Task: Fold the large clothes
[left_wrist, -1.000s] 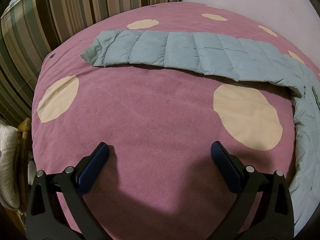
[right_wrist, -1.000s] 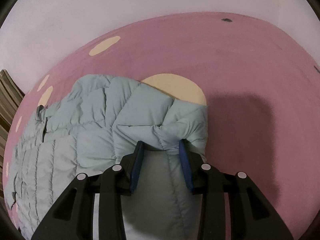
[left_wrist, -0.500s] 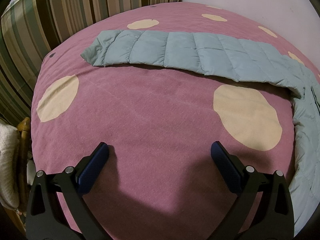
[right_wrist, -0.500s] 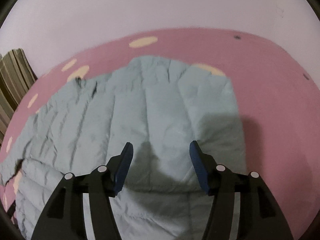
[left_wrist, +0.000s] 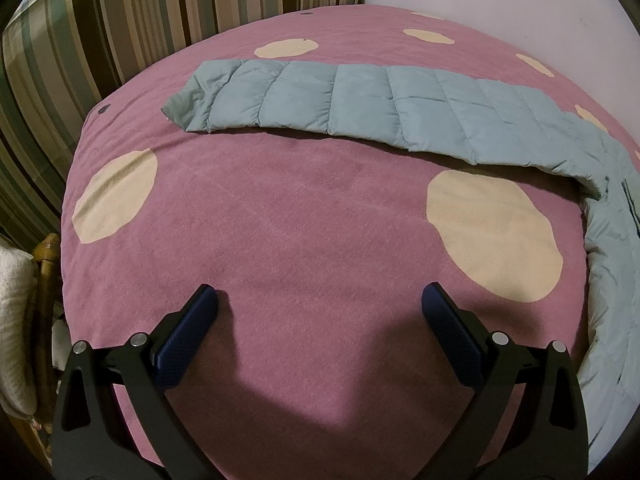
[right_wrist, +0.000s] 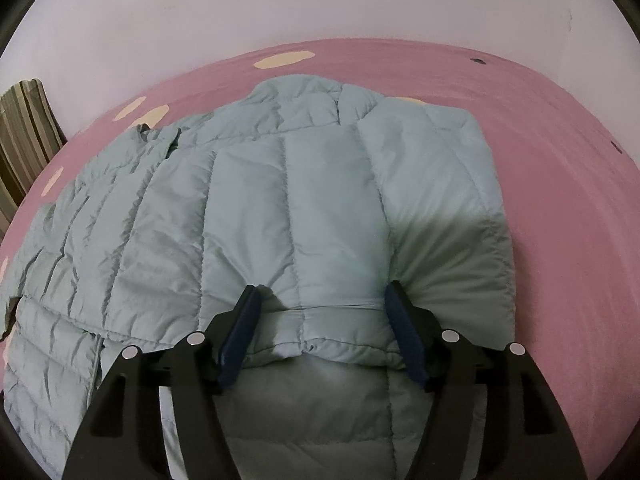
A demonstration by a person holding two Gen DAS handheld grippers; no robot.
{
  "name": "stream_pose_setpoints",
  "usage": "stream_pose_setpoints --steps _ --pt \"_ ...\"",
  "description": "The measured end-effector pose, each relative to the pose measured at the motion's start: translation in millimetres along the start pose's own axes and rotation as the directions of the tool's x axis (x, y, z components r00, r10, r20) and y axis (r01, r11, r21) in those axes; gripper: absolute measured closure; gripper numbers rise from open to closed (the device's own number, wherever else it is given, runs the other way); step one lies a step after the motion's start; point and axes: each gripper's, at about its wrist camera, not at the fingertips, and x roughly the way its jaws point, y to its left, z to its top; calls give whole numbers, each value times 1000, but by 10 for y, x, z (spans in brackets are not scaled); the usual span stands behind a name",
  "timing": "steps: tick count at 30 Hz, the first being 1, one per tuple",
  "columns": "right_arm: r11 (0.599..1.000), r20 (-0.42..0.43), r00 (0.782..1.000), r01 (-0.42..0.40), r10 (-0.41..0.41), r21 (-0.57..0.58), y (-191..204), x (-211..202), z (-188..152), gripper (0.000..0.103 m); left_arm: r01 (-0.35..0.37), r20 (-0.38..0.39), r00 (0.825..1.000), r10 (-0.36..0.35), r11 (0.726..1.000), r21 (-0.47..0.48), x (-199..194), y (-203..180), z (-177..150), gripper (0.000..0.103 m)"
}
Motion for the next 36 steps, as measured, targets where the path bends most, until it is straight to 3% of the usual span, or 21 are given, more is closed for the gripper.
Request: stream_pose_setpoints --steps 4,8,12,18,23,29,33,36 --pt "1000 5 1000 -9 9 -2 -3 -14 -11 35 73 4 997 -73 997 -18 -21 116 39 2" --pt "1000 8 1000 -10 10 -5 4 -19 -15 34 189 60 981 -183 974 -125 -9 406 197 2" --pt "1000 9 1000 -8 8 -7 3 -9 -7 34 212 91 976 -196 948 -238 218 798 476 2" --pt "1000 10 1000 -6 6 -11 -5 0 -2 33 349 152 937 -315 870 -349 567 1231 838 2" --pt "1000 11 1000 -2 2 -17 -4 3 0 33 419 190 908 -374 832 -363 780 1316 1076 5" --pt "1000 11 1000 -1 1 -19 2 8 -3 32 471 217 882 -418 783 -407 915 1435 1197 49" --pt "1000 12 1000 1 -1 -20 -8 22 9 31 495 218 869 -445 772 -398 937 1423 1229 82" --pt "1000 12 1000 1 -1 -20 -7 19 6 31 507 233 861 -452 789 -346 847 1315 1292 89"
